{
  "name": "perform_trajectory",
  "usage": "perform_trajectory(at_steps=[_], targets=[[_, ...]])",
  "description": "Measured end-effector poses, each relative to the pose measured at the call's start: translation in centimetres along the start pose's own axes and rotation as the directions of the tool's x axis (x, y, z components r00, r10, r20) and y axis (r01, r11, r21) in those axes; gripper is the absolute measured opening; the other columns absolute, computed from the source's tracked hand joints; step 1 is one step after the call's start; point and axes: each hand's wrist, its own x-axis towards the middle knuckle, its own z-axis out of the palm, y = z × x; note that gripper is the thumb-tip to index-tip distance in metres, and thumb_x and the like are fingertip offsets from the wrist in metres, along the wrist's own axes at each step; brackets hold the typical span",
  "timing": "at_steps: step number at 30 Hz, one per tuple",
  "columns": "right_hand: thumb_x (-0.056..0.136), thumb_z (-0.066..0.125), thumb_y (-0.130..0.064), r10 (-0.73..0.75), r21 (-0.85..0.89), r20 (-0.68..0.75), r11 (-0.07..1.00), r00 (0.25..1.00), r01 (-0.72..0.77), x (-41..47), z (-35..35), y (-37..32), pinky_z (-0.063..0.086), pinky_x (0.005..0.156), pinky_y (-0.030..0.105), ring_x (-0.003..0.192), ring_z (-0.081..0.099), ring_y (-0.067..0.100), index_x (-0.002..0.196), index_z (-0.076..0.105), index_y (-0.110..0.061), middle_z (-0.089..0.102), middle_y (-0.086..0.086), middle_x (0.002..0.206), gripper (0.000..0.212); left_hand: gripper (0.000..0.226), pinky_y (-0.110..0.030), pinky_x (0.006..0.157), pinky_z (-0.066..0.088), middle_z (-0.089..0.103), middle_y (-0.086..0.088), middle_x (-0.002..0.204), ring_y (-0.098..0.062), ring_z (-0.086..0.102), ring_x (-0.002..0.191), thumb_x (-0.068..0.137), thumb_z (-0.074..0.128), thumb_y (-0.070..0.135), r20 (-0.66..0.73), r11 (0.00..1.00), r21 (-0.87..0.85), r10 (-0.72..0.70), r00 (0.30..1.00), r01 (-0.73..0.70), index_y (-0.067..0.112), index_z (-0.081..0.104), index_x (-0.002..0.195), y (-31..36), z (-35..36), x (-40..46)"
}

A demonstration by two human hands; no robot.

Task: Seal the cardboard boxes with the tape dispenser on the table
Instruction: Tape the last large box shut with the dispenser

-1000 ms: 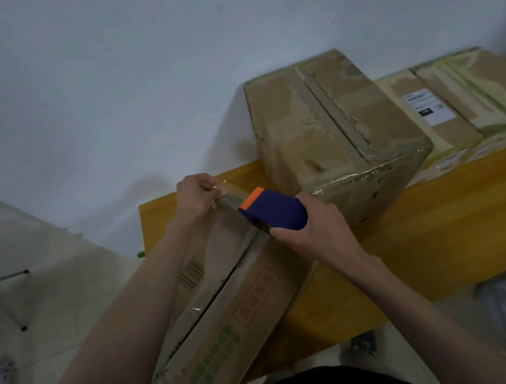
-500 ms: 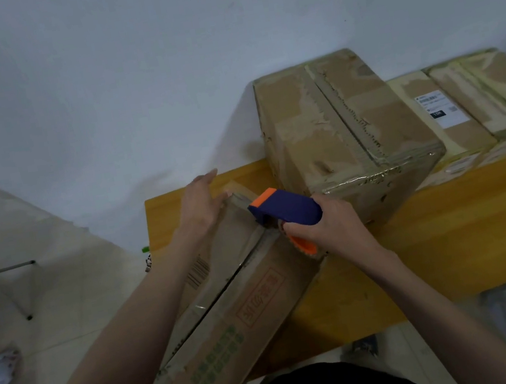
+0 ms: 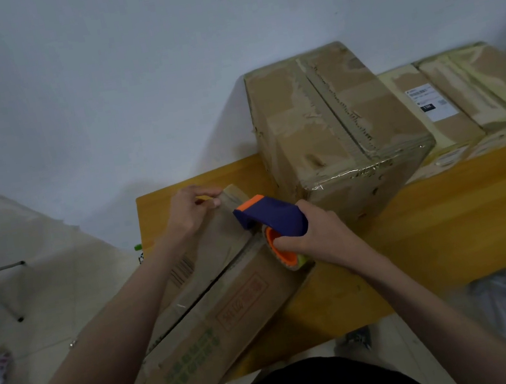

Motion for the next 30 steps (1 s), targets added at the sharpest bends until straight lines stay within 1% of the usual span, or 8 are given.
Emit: perform_trajectory(at_steps=[4,5,9,15,20,24,27,30], targets=[[0.078,0.073,-0.061,-0.002,-0.003,-0.004,1.0,1.0,0.002,-1.4,1.9,-0.1,0.036,0.059,0.024,0.079,0.05,0.011,0.101,0.047,-0.024,0.05,-0.003,0.093,0.051,0.024,-0.006,0.078,0.041,0.055,0.004,0.115,-0.011,0.059,0.085,0.083,0.079,0.012,0.015,0.993,0.087,0.075,0.997,-0.076,0.019,0.079,0.106,-1.0,-0.2,-0.2],[0.077,0.072,-0.064,0.0,-0.02,-0.018,1.0,1.0,-0.001,-1.5,2.2,-0.2,0.037,0.059,0.024,0.079,0.051,0.011,0.102,0.047,-0.024,0.051,-0.003,0.094,0.053,0.024,-0.006,0.078,0.041,0.056,0.004,0.115,-0.011,0.059,0.086,0.083,0.079,0.012,0.018,0.992,0.1,0.08,0.997,-0.081,0.018,0.079,0.106,-1.0,-0.2,-0.3],[0.076,0.07,-0.068,-0.005,-0.066,-0.071,0.998,0.997,0.0,-2.1,2.4,0.0,0.045,0.06,0.027,0.077,0.057,0.015,0.104,0.048,-0.023,0.055,-0.003,0.092,0.057,0.02,-0.032,0.088,0.053,0.074,0.001,0.107,-0.009,0.064,0.099,0.084,0.079,0.015,0.027,0.999,0.041,-0.014,1.0,0.013,0.019,0.079,0.103,-0.5,0.0,-0.4],[0.076,0.07,-0.067,-0.025,-0.085,-0.14,0.996,0.99,0.013,-3.2,2.5,0.2,0.056,0.064,0.034,0.073,0.061,0.012,0.103,0.05,-0.022,0.059,-0.004,0.088,0.056,0.019,-0.026,0.088,0.048,0.076,0.003,0.102,-0.009,0.066,0.102,0.08,0.083,0.018,0.0,0.982,-0.027,-0.188,0.982,0.188,0.022,0.081,0.099,-0.1,0.3,-0.2],[0.076,0.071,-0.066,-0.027,-0.073,-0.163,0.997,0.986,0.015,-3.8,2.8,-0.2,0.057,0.065,0.035,0.075,0.061,0.013,0.105,0.049,-0.022,0.059,-0.004,0.089,0.057,0.017,-0.024,0.09,0.046,0.076,0.002,0.102,-0.011,0.066,0.105,0.082,0.081,0.018,0.041,0.984,-0.002,-0.175,0.984,0.176,0.021,0.081,0.099,0.4,0.3,-0.2],[0.079,0.072,-0.063,-0.003,-0.058,-0.153,0.998,0.988,-0.006,-3.8,3.3,-0.4,0.048,0.057,0.025,0.071,0.059,0.009,0.104,0.047,-0.022,0.057,-0.006,0.087,0.054,0.016,-0.024,0.076,0.044,0.074,0.006,0.093,-0.006,0.063,0.091,0.085,0.075,0.033,0.014,0.978,0.03,-0.208,0.978,0.207,0.021,0.082,0.092,1.9,0.6,-0.4],[0.079,0.073,-0.062,-0.007,-0.073,-0.166,0.997,0.986,-0.005,-3.8,3.5,-0.7,0.039,0.054,0.022,0.067,0.056,0.009,0.102,0.046,-0.022,0.056,-0.006,0.083,0.053,0.032,-0.033,0.065,0.049,0.074,0.004,0.077,-0.011,0.066,0.076,0.07,0.086,0.051,0.004,0.965,-0.009,-0.261,0.965,0.261,0.02,0.078,0.072,2.7,1.0,0.1],[0.08,0.073,-0.061,-0.012,-0.082,-0.167,0.997,0.986,-0.001,-3.9,3.4,-0.8,0.038,0.054,0.021,0.067,0.055,0.007,0.103,0.046,-0.022,0.055,-0.008,0.084,0.053,0.037,-0.035,0.07,0.052,0.073,0.002,0.078,-0.016,0.068,0.081,0.064,0.092,0.045,0.036,0.946,-0.046,-0.32,0.947,0.321,0.013,0.076,0.076,2.8,1.4,0.8]])
